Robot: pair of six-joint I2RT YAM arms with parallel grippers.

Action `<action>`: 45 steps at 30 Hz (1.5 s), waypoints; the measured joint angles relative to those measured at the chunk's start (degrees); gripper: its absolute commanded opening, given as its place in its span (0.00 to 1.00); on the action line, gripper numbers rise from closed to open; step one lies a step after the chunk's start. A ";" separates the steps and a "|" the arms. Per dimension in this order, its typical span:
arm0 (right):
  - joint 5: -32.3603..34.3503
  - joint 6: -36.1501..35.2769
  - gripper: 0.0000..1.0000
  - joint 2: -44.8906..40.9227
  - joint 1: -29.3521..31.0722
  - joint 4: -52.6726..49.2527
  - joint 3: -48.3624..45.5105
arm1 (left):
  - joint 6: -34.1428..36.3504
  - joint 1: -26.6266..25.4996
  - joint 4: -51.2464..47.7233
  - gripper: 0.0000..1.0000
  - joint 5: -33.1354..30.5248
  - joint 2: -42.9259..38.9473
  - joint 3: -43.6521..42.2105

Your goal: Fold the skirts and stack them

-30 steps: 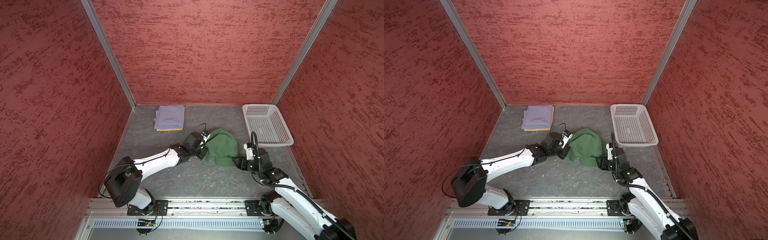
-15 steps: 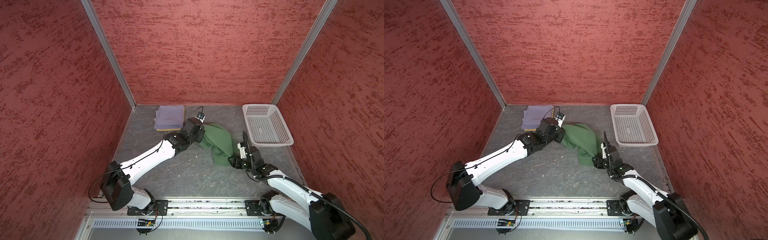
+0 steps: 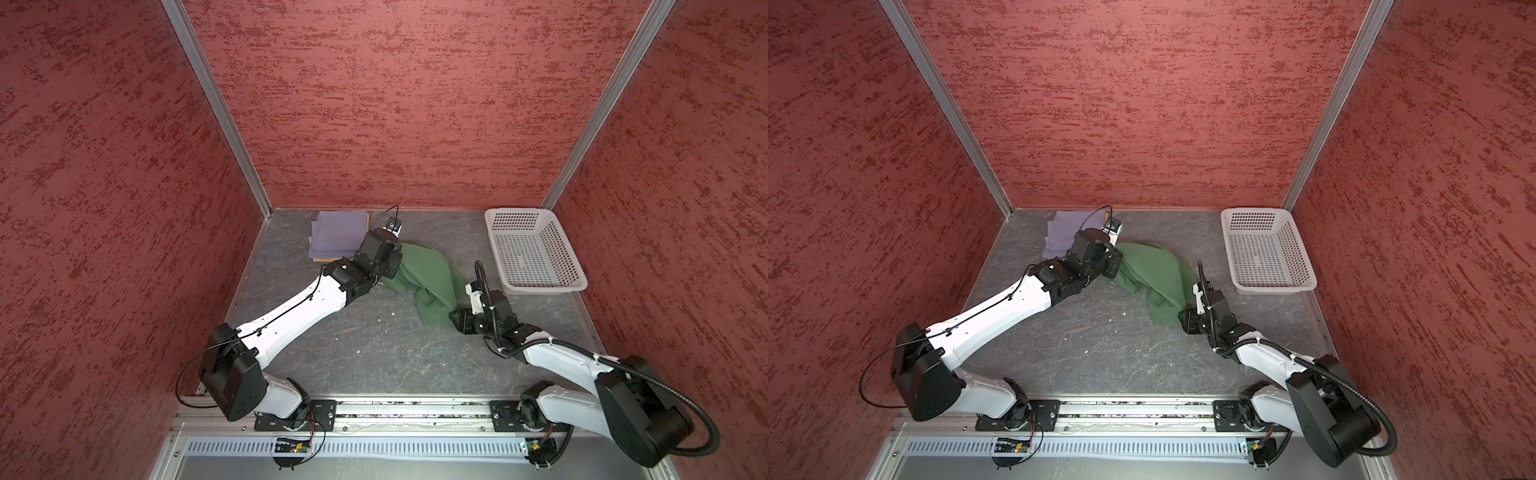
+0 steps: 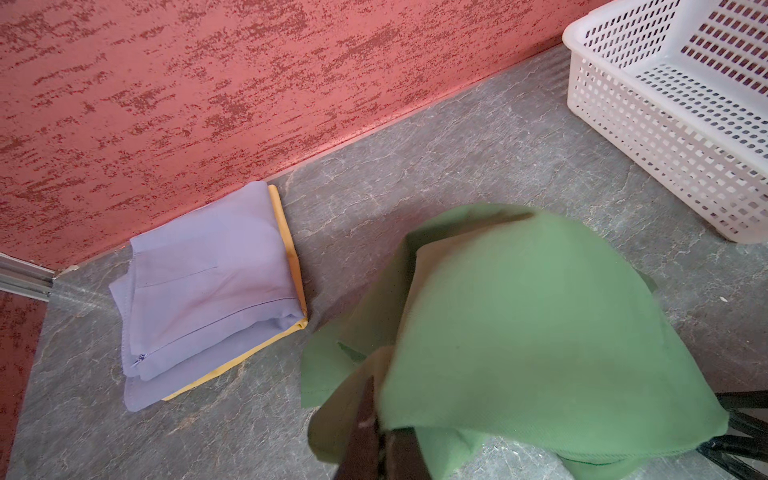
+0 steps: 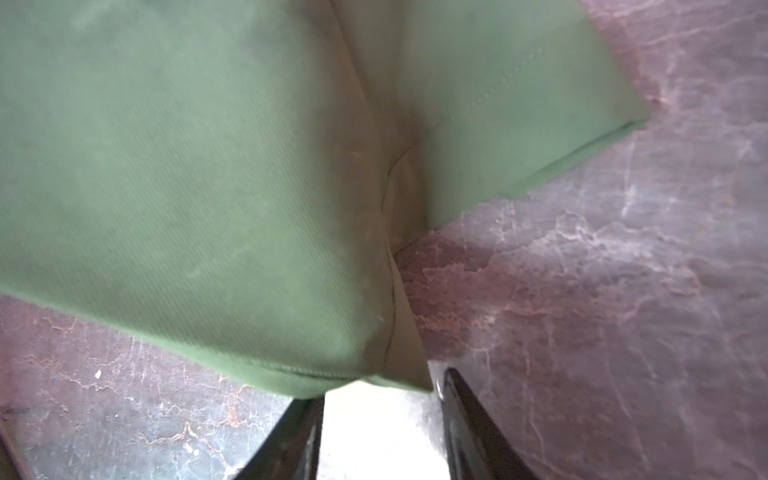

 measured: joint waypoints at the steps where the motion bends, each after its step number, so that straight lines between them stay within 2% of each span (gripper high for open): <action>1: 0.02 -0.37 0.54 0.35 0.00 0.81 0.00 | 0.04 0.15 0.00 0.00 0.02 0.02 0.00; 6: -0.07 -2.38 0.55 2.62 0.07 6.21 0.00 | 0.46 0.55 0.02 0.00 0.44 0.55 0.00; 17: -1.60 -6.54 0.44 8.79 0.15 14.56 0.00 | 1.31 0.79 0.50 0.00 1.33 0.63 -0.28; 19: -1.75 -6.64 0.36 8.98 0.15 15.17 0.00 | 1.31 1.18 0.48 0.00 1.53 0.63 -0.52; 22: -2.19 -6.82 0.14 9.16 0.17 15.76 0.00 | 1.27 2.12 0.46 0.00 1.84 0.63 -0.61; 25: -2.82 -7.08 0.00 9.20 0.26 16.06 0.00 | 1.25 2.82 0.44 0.00 2.12 0.63 -0.61; 32: -0.35 -8.37 0.00 5.29 0.26 8.24 4.46 | 1.99 3.37 -0.90 0.00 1.55 0.63 0.02; 38: 9.42 -13.03 0.00 -3.82 0.26 -1.31 13.73 | 5.46 3.72 -3.45 0.00 -1.75 -0.17 3.98; 45: 20.98 -24.63 0.00 -10.67 0.26 -7.65 21.99 | 9.53 3.72 -3.82 0.00 -3.82 -5.20 7.15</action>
